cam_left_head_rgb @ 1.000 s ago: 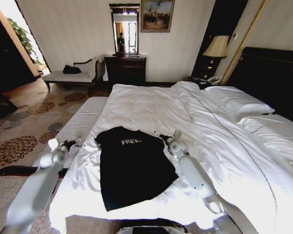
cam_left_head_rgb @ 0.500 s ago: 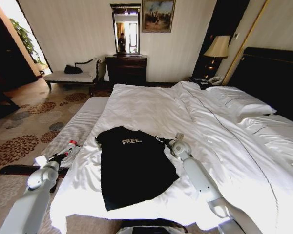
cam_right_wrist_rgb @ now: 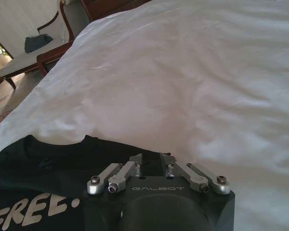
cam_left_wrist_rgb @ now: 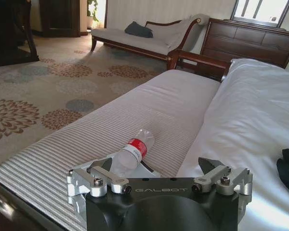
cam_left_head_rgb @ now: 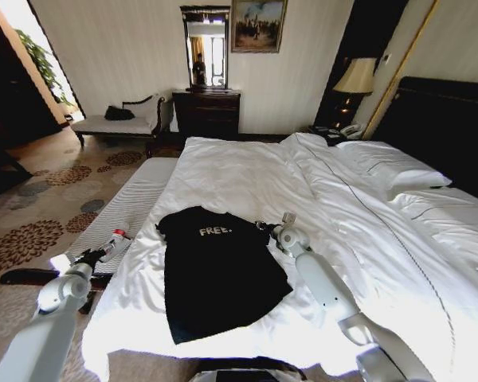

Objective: Fold the clothes on the bed.

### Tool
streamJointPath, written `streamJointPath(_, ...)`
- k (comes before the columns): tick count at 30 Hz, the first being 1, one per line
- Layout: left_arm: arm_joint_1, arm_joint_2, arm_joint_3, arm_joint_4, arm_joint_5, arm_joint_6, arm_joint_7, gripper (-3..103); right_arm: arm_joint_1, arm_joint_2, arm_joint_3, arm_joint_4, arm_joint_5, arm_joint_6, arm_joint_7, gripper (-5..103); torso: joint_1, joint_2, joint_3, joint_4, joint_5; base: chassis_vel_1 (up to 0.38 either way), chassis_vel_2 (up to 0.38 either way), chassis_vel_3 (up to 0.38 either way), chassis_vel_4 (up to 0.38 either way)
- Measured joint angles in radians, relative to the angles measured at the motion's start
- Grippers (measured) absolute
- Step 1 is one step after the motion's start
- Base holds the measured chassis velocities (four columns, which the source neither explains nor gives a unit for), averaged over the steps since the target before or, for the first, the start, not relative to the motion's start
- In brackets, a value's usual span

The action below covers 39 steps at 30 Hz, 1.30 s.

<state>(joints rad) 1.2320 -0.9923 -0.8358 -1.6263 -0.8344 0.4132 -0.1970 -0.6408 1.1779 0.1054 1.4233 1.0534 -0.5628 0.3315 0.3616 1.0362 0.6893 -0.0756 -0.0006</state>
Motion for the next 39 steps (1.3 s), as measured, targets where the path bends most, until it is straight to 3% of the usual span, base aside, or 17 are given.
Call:
streamJointPath(2, 0.0, 0.0, 0.0, 0.001, 0.0, 0.002, -0.002, 100, 0.001, -0.003, -0.004, 0.0, -0.001, -0.001, -0.005, 22, 0.0, 0.0, 0.0, 0.0, 0.0, 0.0, 0.0, 0.0, 0.0)
streamJointPath(6, 0.004, -0.002, -0.004, 0.002, 0.0, 0.01, -0.013, 100, 0.013, -0.029, -0.028, -0.001, -0.011, -0.018, -0.024, 3, 0.0, 0.0, 0.0, -0.0001, 0.0001, 0.0, 0.0, 0.0, 0.0)
streamJointPath(9, 0.011, -0.002, -0.01, 0.004, 0.0, 0.011, -0.015, 100, 0.024, -0.047, -0.044, -0.007, -0.015, -0.019, -0.025, 1, 0.0, 0.0, 0.0, -0.0002, 0.0001, 0.0, 0.0, 0.0, 0.0)
streamJointPath(17, 0.03, -0.003, -0.028, 0.01, -0.002, 0.01, -0.017, 100, 0.086, -0.039, -0.079, -0.086, -0.061, 0.058, -0.068, 0, 0.0, 0.0, 0.0, 0.0001, 0.0, 0.0, 0.0, 0.0, 0.0)
streamJointPath(24, 0.039, -0.003, -0.037, -0.004, -0.012, 0.01, -0.02, 100, 0.181, 0.046, -0.102, -0.24, -0.115, 0.125, -0.103, 0, 0.0, 0.0, 0.0, 0.0003, 0.0001, 0.0, 0.0, 0.0, 0.0)
streamJointPath(39, 0.038, -0.009, -0.039, 0.0, -0.012, 0.008, -0.021, 100, 0.262, 0.03, -0.087, -0.251, -0.135, 0.131, -0.103, 0, 0.0, 0.0, 0.0, 0.0, 0.0, 0.0, 0.0, 0.0, 0.0)
